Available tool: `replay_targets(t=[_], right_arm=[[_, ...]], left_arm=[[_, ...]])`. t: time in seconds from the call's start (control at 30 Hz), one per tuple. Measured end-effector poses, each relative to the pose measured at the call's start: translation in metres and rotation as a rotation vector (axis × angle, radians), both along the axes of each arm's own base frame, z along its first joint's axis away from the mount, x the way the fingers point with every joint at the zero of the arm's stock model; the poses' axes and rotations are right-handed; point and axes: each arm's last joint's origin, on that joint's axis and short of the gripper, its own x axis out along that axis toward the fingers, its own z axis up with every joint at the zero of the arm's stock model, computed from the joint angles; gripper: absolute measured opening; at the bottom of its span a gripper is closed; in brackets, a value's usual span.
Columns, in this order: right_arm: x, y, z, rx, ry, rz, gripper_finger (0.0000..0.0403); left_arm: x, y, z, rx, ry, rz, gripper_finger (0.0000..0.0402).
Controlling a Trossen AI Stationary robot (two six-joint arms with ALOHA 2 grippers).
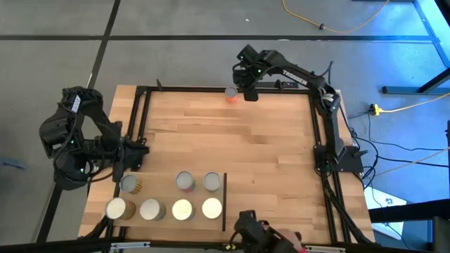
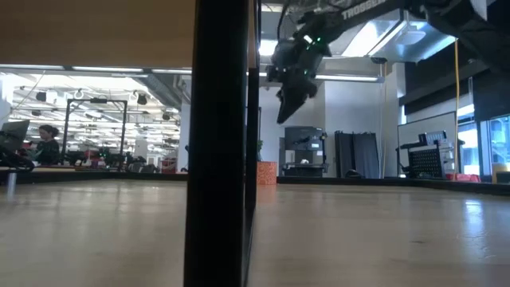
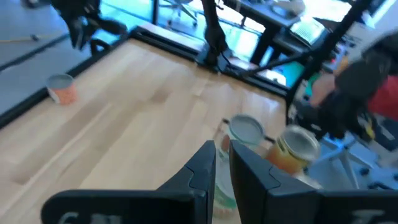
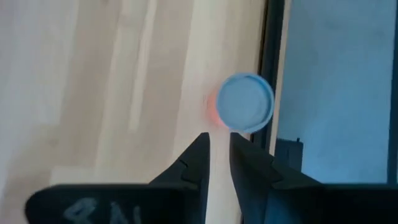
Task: Pick and place cans onto a shelf
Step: Put the orange can on the shelf
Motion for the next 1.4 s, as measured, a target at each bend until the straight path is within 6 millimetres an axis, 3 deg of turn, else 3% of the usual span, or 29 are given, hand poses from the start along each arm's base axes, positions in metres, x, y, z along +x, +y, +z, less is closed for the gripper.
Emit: replay_targets(t=[0.4, 0.67, 1.4], right_arm=[[0.022, -0.017, -0.057, -0.061, 0.065, 0.192, 0.0065], [0.026, -0.024, -0.081, -0.137, 0.167, 0.261, 0.0065], [0.031, -0.026, -0.088, -0.165, 0.139, 0.352, 0.0065]], left_arm=[[0.018, 0.015, 0.001, 0.033, -0.011, 0.175, 0.0039], [0.022, 0.025, 0.002, 0.039, 0.000, 0.228, 0.0039], [0.024, 0.030, 0.002, 0.032, 0.000, 0.264, 0.0039]])
